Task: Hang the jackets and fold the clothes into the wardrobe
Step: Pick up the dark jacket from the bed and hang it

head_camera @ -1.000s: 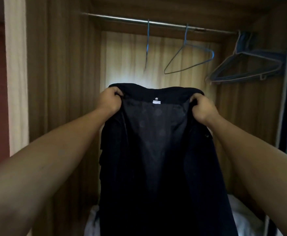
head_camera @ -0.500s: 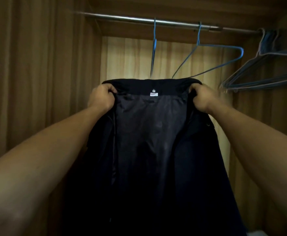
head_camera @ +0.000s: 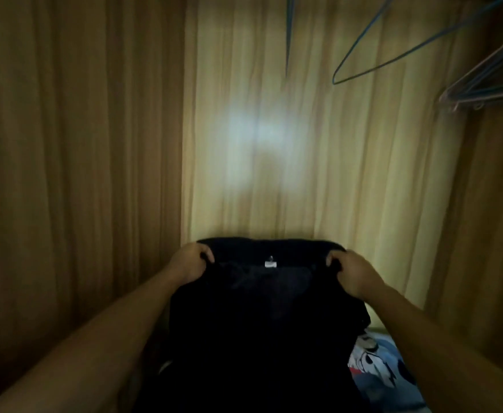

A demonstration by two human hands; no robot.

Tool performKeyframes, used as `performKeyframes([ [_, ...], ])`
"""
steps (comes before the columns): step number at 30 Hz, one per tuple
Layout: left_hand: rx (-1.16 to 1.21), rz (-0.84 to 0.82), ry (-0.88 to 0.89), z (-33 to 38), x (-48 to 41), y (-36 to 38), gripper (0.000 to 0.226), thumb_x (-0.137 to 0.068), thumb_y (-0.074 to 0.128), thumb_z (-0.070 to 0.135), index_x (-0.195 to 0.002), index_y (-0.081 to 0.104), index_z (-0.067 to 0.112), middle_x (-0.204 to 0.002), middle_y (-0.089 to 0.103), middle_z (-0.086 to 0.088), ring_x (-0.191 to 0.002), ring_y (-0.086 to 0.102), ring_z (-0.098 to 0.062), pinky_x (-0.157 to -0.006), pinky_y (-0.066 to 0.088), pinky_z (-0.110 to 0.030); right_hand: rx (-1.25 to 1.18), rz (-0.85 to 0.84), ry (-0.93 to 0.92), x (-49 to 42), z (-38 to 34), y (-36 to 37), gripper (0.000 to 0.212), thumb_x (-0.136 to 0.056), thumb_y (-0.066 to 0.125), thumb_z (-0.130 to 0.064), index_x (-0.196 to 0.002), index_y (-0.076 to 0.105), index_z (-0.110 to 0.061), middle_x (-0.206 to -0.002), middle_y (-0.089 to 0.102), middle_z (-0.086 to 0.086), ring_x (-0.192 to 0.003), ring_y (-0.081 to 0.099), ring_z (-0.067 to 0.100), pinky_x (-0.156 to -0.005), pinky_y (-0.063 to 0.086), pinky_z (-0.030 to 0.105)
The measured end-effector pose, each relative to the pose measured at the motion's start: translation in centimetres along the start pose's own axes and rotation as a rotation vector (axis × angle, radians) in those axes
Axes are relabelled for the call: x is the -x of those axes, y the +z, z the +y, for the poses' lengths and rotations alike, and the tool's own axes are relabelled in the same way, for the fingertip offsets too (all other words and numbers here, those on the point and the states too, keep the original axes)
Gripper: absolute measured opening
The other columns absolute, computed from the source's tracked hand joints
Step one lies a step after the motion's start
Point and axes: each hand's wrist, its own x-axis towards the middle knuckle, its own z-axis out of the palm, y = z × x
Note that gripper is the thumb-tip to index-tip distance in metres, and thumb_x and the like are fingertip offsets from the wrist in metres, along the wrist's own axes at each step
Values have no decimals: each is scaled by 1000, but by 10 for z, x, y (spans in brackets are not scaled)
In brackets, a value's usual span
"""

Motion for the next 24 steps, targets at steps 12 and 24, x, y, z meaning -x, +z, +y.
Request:
performKeyframes([
  [12, -60, -401, -355, -93, 74, 139, 37, -89, 52, -5, -68, 58, 24, -89, 51, 6, -73, 48, -9, -74, 42, -25, 184, -608, -20, 70, 84, 178, 55, -109, 42, -25, -160, 21, -25, -165, 27, 12, -151, 29, 32, -123, 24, 40],
  [24, -63, -392, -40, 36, 60, 37, 23, -86, 60, 31, -103, 72, 20, -110, 68, -5, -99, 66, -20, -80, 50, -24, -200, -291, 18, 53, -6, 27, 20, -96, 65, -19, -83, 71, -33, -89, 67, -10, -96, 64, 14, -71, 43, 9],
])
